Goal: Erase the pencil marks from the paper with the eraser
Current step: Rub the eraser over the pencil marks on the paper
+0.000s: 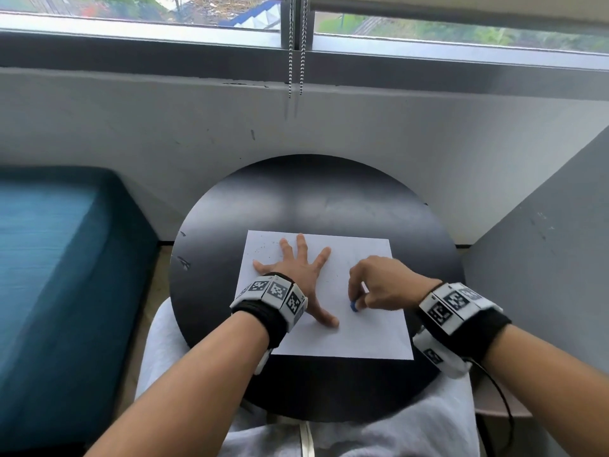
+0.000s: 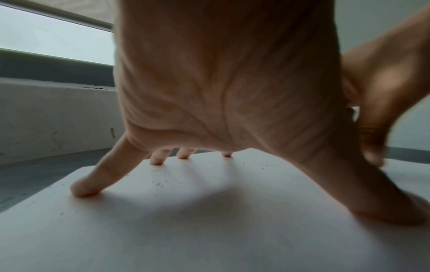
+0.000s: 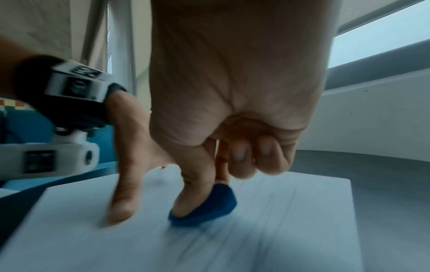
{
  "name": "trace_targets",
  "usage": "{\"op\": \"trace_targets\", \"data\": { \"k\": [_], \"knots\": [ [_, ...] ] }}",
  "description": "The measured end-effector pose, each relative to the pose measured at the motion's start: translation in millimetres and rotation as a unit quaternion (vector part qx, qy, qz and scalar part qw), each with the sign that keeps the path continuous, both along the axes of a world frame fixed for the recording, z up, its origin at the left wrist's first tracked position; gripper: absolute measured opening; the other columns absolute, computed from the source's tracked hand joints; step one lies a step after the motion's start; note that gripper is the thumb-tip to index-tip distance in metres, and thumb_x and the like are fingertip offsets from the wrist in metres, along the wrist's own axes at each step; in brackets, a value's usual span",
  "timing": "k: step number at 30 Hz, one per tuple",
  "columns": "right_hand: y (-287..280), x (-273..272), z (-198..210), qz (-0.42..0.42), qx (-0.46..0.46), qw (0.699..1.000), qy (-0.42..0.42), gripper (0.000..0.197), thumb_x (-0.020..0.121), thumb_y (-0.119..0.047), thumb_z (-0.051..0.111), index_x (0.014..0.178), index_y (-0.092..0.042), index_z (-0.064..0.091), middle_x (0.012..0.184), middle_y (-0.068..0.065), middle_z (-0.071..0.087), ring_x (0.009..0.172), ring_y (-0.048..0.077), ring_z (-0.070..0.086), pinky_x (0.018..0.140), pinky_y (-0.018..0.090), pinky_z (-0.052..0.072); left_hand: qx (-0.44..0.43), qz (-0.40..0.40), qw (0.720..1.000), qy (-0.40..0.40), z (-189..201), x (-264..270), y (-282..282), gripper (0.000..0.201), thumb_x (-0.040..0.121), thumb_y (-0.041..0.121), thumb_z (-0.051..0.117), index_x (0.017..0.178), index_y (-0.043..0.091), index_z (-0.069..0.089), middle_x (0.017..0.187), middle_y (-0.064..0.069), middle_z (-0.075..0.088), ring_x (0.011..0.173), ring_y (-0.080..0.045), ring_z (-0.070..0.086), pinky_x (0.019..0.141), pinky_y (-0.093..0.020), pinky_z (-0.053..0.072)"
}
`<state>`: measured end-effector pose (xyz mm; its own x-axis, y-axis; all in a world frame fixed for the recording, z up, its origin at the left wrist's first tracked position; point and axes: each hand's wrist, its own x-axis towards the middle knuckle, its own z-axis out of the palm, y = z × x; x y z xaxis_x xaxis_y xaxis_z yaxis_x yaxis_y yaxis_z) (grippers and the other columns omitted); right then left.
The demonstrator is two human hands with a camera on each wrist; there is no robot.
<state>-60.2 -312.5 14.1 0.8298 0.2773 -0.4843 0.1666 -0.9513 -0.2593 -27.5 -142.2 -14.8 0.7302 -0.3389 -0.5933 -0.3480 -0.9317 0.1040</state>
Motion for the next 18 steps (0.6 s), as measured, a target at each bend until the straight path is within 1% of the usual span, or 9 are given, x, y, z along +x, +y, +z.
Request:
{"op": "trace_targets", "data": {
  "k": [2, 4, 5, 7, 9, 12, 15, 16, 18],
  "knots": [
    [6.5, 24.8, -1.3, -0.022, 0.004, 0.999, -0.035, 0.01, 0.069, -0.023, 0.076, 0.079, -0.026, 0.075, 0.085, -0.008, 0.071, 0.087, 0.014, 0.062, 0.072, 0.03, 0.05, -0.004, 0.003, 1.0, 0.002, 0.2, 0.2, 1.2, 0.145, 0.05, 0.079, 0.078, 0.152, 0.044, -0.019, 0.16, -0.004, -0.032, 0.149, -0.036, -0.021, 0.102, -0.081, 0.017],
    [11.6, 51.1, -4.9, -0.042, 0.006, 0.997, -0.07, 0.01, 0.069, -0.022, 0.076, 0.079, -0.025, 0.076, 0.082, -0.006, 0.072, 0.081, 0.017, 0.064, 0.064, 0.026, 0.045, -0.007, 0.005, 1.0, 0.003, 0.5, 0.0, 1.9, 0.146, 0.049, 0.079, 0.079, 0.152, 0.043, -0.018, 0.16, -0.003, -0.031, 0.149, -0.035, -0.021, 0.102, -0.081, 0.017],
    [13.5, 62.3, -6.6, -0.046, 0.006, 0.995, -0.086, 0.01, 0.07, -0.022, 0.076, 0.079, -0.023, 0.076, 0.081, -0.004, 0.073, 0.08, 0.019, 0.066, 0.062, 0.025, 0.043, -0.008, 0.005, 1.0, 0.002, 0.7, 0.0, 2.1, 0.146, 0.049, 0.079, 0.079, 0.153, 0.043, -0.017, 0.16, -0.003, -0.03, 0.149, -0.035, -0.021, 0.102, -0.081, 0.017],
    [15.5, 77.7, -9.0, -0.056, 0.007, 0.993, -0.105, 0.008, 0.071, -0.021, 0.075, 0.079, -0.021, 0.077, 0.082, -0.001, 0.074, 0.079, 0.021, 0.066, 0.061, 0.024, 0.041, -0.008, 0.003, 1.0, -0.001, 1.0, -0.6, 2.4, 0.145, 0.049, 0.08, 0.078, 0.152, 0.043, -0.017, 0.16, -0.003, -0.03, 0.149, -0.035, -0.021, 0.102, -0.081, 0.017],
    [14.8, 80.5, -9.8, -0.062, 0.014, 0.992, -0.109, 0.008, 0.072, -0.02, 0.075, 0.079, -0.021, 0.077, 0.082, 0.0, 0.074, 0.078, 0.02, 0.066, 0.062, 0.025, 0.043, -0.007, 0.002, 1.0, -0.001, 1.2, -0.4, 2.6, 0.145, 0.05, 0.08, 0.078, 0.153, 0.043, -0.018, 0.16, -0.004, -0.03, 0.149, -0.035, -0.021, 0.102, -0.081, 0.018],
    [8.8, 58.5, -9.9, -0.049, 0.031, 0.996, -0.074, 0.009, 0.07, -0.019, 0.077, 0.078, -0.022, 0.077, 0.081, -0.004, 0.073, 0.075, 0.016, 0.063, 0.065, 0.028, 0.049, -0.009, 0.003, 1.0, 0.002, -0.5, 0.5, 1.0, 0.145, 0.05, 0.079, 0.079, 0.153, 0.042, -0.017, 0.16, -0.004, -0.031, 0.149, -0.035, -0.021, 0.101, -0.082, 0.017],
    [4.1, 31.0, -10.0, 0.015, -0.01, 1.0, -0.006, 0.009, 0.068, -0.022, 0.078, 0.076, -0.025, 0.076, 0.08, -0.006, 0.071, 0.078, 0.014, 0.062, 0.069, 0.031, 0.052, -0.004, 0.002, 1.0, 0.003, -0.3, 0.0, -0.3, 0.145, 0.052, 0.078, 0.079, 0.153, 0.04, -0.018, 0.16, -0.005, -0.031, 0.148, -0.037, -0.021, 0.102, -0.082, 0.016],
    [4.2, 30.1, -9.2, 0.02, -0.017, 1.0, 0.002, 0.009, 0.067, -0.023, 0.078, 0.076, -0.026, 0.076, 0.079, -0.007, 0.071, 0.079, 0.013, 0.062, 0.069, 0.032, 0.052, -0.002, 0.002, 1.0, 0.002, 0.3, -0.2, -0.3, 0.145, 0.052, 0.078, 0.079, 0.153, 0.04, -0.018, 0.16, -0.005, -0.031, 0.148, -0.037, -0.021, 0.102, -0.082, 0.016],
    [6.1, 40.4, -7.0, -0.002, 0.0, 1.0, -0.01, 0.01, 0.068, -0.024, 0.079, 0.077, -0.026, 0.076, 0.08, -0.009, 0.071, 0.077, 0.013, 0.062, 0.068, 0.031, 0.051, -0.002, 0.001, 1.0, 0.003, 0.6, -0.8, 0.4, 0.145, 0.052, 0.078, 0.079, 0.153, 0.04, -0.018, 0.16, -0.006, -0.031, 0.148, -0.037, -0.02, 0.102, -0.081, 0.017]
  ]
}}
